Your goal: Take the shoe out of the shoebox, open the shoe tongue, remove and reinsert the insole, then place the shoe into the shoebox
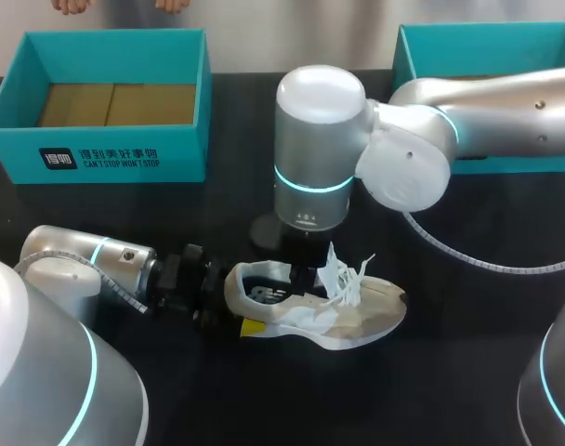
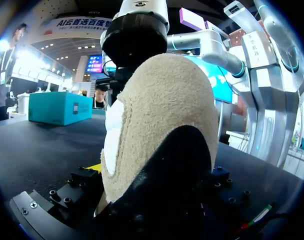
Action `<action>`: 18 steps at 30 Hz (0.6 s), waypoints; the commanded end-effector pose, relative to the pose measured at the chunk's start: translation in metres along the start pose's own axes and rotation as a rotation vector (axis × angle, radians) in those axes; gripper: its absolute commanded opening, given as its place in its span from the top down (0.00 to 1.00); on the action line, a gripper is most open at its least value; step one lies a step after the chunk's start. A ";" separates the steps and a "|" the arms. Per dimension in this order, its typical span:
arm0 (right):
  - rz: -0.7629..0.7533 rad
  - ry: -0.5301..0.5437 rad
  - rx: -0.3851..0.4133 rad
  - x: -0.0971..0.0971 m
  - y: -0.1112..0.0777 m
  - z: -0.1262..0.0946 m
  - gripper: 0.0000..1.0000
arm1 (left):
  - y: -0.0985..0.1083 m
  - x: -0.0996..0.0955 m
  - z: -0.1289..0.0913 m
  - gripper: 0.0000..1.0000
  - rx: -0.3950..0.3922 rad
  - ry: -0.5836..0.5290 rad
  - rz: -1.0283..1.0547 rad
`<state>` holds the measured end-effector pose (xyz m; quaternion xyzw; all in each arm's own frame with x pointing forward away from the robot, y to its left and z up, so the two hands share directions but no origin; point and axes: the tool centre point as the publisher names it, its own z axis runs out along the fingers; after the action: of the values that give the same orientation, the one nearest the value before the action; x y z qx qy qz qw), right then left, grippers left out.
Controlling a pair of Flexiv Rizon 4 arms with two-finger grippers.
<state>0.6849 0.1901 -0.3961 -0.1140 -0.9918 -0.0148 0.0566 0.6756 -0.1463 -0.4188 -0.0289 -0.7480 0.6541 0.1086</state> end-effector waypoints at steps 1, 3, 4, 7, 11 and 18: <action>-0.003 0.040 0.025 0.000 0.007 0.011 0.56 | -0.001 0.001 0.000 1.00 0.000 -0.001 0.001; 0.000 0.046 0.027 0.004 0.004 0.012 0.61 | -0.001 0.001 0.000 1.00 0.000 -0.001 0.001; 0.005 0.048 0.028 0.006 0.002 0.011 0.62 | -0.001 0.001 0.000 1.00 0.000 -0.001 0.001; 0.012 0.046 0.017 0.011 -0.001 0.007 0.63 | -0.001 0.001 0.000 1.00 0.000 -0.001 0.001; 0.011 0.050 0.005 0.015 -0.003 0.006 0.63 | -0.001 0.001 0.000 1.00 0.000 -0.001 0.001; 0.014 0.045 -0.015 0.022 -0.004 0.003 0.64 | -0.001 0.001 0.000 1.00 0.000 -0.001 0.001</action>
<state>0.6702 0.1936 -0.3986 -0.1199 -0.9890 -0.0205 0.0840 0.6743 -0.1461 -0.4186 -0.0300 -0.7476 0.6544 0.1089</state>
